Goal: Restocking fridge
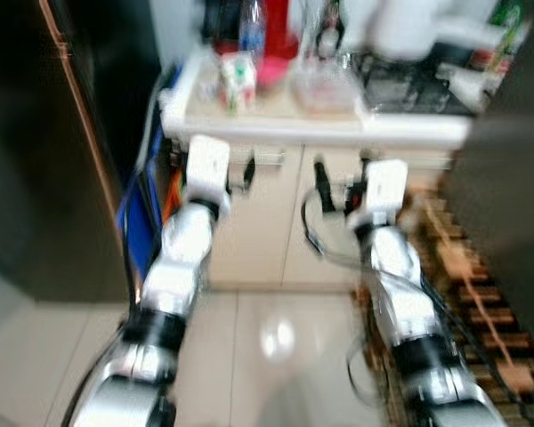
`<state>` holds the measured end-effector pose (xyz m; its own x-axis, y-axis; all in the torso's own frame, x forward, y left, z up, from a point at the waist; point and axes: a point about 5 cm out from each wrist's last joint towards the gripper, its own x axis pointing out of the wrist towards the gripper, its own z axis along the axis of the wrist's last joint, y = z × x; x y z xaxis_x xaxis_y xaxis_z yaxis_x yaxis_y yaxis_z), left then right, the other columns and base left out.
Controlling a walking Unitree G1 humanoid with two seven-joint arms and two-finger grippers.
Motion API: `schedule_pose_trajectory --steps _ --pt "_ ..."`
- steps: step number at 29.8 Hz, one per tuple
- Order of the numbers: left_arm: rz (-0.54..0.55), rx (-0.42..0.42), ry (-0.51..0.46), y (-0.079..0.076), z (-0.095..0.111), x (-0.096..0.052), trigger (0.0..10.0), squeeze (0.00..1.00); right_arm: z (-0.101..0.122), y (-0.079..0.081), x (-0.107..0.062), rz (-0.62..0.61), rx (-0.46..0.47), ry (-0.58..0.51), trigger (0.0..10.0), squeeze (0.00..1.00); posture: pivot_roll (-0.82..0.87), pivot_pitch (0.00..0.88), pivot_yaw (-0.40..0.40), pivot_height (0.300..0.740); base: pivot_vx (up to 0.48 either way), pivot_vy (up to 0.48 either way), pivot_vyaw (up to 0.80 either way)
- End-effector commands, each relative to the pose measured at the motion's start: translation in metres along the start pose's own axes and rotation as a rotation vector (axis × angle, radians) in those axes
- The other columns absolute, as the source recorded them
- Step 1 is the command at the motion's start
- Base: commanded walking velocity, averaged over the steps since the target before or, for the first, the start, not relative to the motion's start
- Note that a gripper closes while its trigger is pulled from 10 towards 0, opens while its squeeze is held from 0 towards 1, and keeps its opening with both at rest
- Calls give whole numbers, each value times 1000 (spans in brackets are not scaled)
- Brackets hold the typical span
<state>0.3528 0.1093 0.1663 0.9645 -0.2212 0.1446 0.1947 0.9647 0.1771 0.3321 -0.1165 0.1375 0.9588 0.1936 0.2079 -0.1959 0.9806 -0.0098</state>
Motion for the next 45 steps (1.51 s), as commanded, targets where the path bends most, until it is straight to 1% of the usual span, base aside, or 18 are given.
schedule_pose_trajectory --steps 1,4,8,11,12,22,23,26,27,28,30,33,35,36,37,39,40,45 --pt "-45 18 22 -9 -1 4 10000 0 -2 -2 -1 -14 -2 8 10000 0 -42 0 15 740 480 0 0" --pt "-60 48 17 -11 1 6 10000 0 -2 -3 -1 -23 4 8 10000 0 -43 0 17 740 480 0 0" --pt "-64 32 13 -12 3 9 10000 0 -3 -7 -1 -48 0 14 10000 0 -44 0 18 740 480 0 0" --pt "-62 23 12 -12 3 9 10000 0 -1 -8 -1 -36 10 2 10000 0 -46 0 18 740 480 0 0" --pt "-57 13 9 -12 3 9 10000 0 -1 -7 -1 -30 14 -2 10000 1000 -46 0 17 740 480 0 0" --pt "-19 -31 -5 -9 4 10 10000 0 9 -2 2 19 -20 -44 10000 1000 -48 0 14 740 480 0 0" --pt "3 -40 -2 -6 5 11 10000 0 11 -5 4 0 -33 -51 10000 314 -47 0 13 740 0 0 0" --pt "11 -50 4 -4 6 12 10000 0 13 -7 4 -15 -33 -54 10000 314 -47 0 13 740 0 0 0" --pt "-9 -74 -1 -5 7 12 10000 0 13 -8 5 -20 -33 -56 10000 0 -47 0 13 740 0 0 0" --pt "-33 -90 -24 -5 12 12 10000 0 14 -8 4 -20 -34 -57 10000 0 -46 0 13 740 0 0 0" --pt "-36 -88 -28 -5 13 12 10000 0 14 -8 4 -19 -34 -57 10000 0 -46 0 13 740 0 0 0" --pt "-7 -35 -15 -2 13 12 10000 0 13 -2 5 2 -22 -50 10000 0 -39 0 13 740 0 0 0" --pt "-1 -25 -10 -1 12 12 10000 0 13 2 6 21 -15 -47 10000 0 -37 0 13 740 0 0 0" --pt "8 -26 -3 0 10 11 10000 0 15 10 9 62 -8 -47 10000 0 -34 0 9 740 0 0 0" --pt "8 -26 -3 0 10 11 10000 0 15 10 9 62 -8 -47 10000 0 -34 0 9 740 0 0 0" --pt "18 -38 10 1 7 9 10000 0 19 22 18 130 10 -38 10000 0 -26 1 2 740 0 0 0" --pt "18 -38 10 1 7 9 10000 0 19 22 18 130 10 -38 10000 0 -26 1 2 740 0 0 0" --pt "10 -34 9 -2 5 4 10000 0 24 32 32 158 20 -35 10000 0 -3 14 -4 740 0 0 0"
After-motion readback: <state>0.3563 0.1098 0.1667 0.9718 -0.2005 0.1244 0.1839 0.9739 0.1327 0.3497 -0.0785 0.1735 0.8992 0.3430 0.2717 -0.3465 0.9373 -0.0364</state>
